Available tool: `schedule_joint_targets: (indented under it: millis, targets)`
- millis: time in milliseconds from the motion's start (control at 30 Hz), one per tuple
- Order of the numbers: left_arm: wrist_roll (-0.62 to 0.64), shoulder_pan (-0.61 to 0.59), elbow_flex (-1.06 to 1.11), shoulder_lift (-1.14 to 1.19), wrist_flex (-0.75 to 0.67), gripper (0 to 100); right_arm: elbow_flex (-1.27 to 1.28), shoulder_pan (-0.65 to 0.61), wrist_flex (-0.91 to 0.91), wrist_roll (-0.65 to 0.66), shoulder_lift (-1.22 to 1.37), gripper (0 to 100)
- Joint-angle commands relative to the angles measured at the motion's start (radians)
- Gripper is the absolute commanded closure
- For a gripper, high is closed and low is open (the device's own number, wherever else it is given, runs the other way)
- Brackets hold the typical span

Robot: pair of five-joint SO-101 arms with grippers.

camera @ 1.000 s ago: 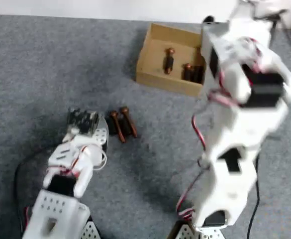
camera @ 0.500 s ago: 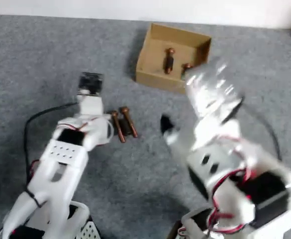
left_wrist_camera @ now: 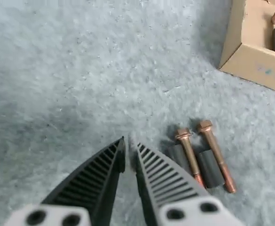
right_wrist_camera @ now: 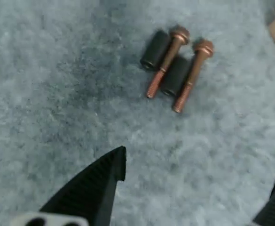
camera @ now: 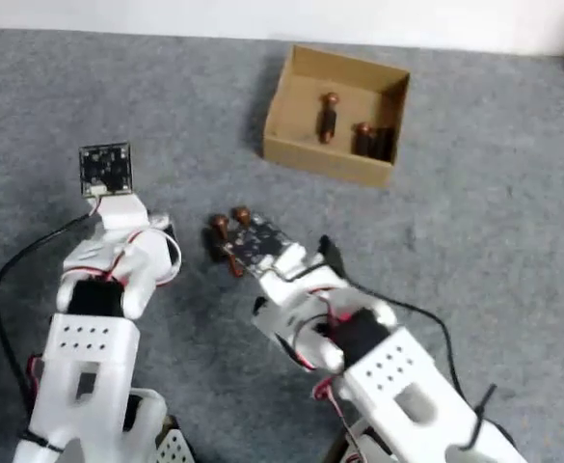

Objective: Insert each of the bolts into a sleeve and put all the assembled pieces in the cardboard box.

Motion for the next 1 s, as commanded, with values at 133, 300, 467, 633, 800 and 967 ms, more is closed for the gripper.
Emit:
schedule_joint_targets:
  millis: [133,300,467,633,800,967]
  targets:
    - [0.017,0.053,-0.047,0.188,-0.115,95,0.015,-0.024,-0.262,-0.118,0.085,57.0]
    - [0.023,0.044,-0.162,0.390,-0.117,91,0.018,-0.028,-0.275,-0.123,0.179,57.0]
    - [0.023,-0.018,-0.252,0.470,-0.023,90,0.019,-0.054,-0.328,-0.124,0.236,57.0]
    - [0.023,-0.081,-0.283,0.449,0.037,90,-0.048,-0.091,-0.392,-0.127,0.355,57.0]
    - [0.025,-0.110,-0.282,0.449,0.035,90,-0.246,-0.082,-0.398,-0.269,0.582,57.0]
    - [0.025,-0.127,-0.285,0.449,0.034,90,-0.409,-0.065,-0.400,-0.273,0.792,57.0]
